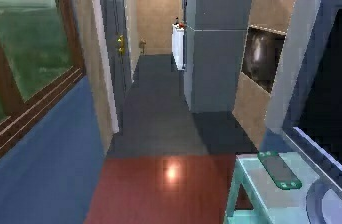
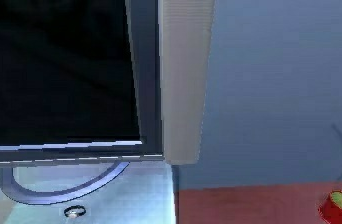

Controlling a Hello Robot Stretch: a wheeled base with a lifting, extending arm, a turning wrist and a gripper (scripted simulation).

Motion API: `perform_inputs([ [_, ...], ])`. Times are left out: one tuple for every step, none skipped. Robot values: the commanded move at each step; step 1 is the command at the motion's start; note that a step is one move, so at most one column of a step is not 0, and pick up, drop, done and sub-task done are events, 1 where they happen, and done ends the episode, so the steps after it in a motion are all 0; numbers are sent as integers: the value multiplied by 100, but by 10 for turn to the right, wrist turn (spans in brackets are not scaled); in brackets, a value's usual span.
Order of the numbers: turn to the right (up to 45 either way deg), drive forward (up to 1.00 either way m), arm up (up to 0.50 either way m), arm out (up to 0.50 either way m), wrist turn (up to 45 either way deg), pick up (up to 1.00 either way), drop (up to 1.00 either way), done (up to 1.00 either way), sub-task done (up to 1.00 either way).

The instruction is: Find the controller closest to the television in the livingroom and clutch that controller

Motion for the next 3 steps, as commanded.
perform_inputs([
  [0,60,0,0,0,0,0,0,0],
  [-180,0,0,0,0,0,0,0,0],
  [0,0,50,0,0,0,0,0,0],
])
